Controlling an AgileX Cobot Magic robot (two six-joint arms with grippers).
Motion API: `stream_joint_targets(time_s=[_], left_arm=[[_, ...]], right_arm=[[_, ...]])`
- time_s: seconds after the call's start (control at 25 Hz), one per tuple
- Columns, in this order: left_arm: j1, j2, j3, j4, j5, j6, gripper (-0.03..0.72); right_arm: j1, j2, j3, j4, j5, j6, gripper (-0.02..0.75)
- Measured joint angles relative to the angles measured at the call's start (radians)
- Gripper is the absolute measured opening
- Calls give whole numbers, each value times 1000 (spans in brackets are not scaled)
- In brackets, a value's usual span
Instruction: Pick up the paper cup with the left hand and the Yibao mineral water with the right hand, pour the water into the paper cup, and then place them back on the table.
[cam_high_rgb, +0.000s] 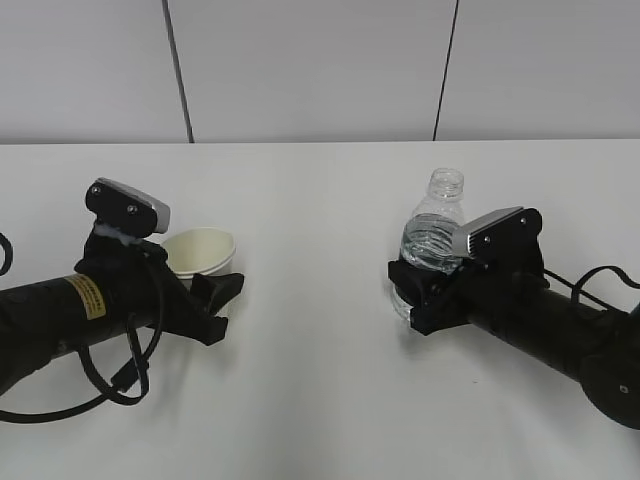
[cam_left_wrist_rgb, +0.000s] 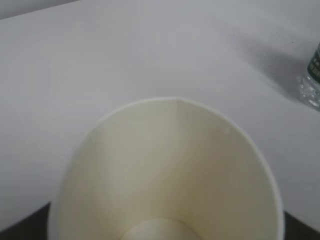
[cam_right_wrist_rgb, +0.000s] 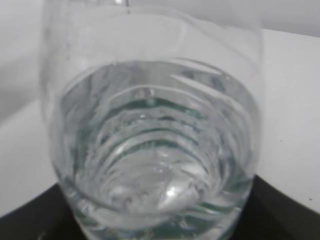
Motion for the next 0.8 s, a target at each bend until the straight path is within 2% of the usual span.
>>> stream_joint_targets(time_s=[0.32, 0.48, 0.8], left_arm=[[-2, 0, 0, 59, 4, 0, 424], [-26, 0, 0, 64, 16, 0, 424], [-42, 0, 0, 63, -21, 0, 424]], right_arm=[[0, 4, -37, -40, 23, 0, 470], [13, 4, -88, -63, 34, 0, 470], [111, 8, -270, -92, 201, 2, 470]])
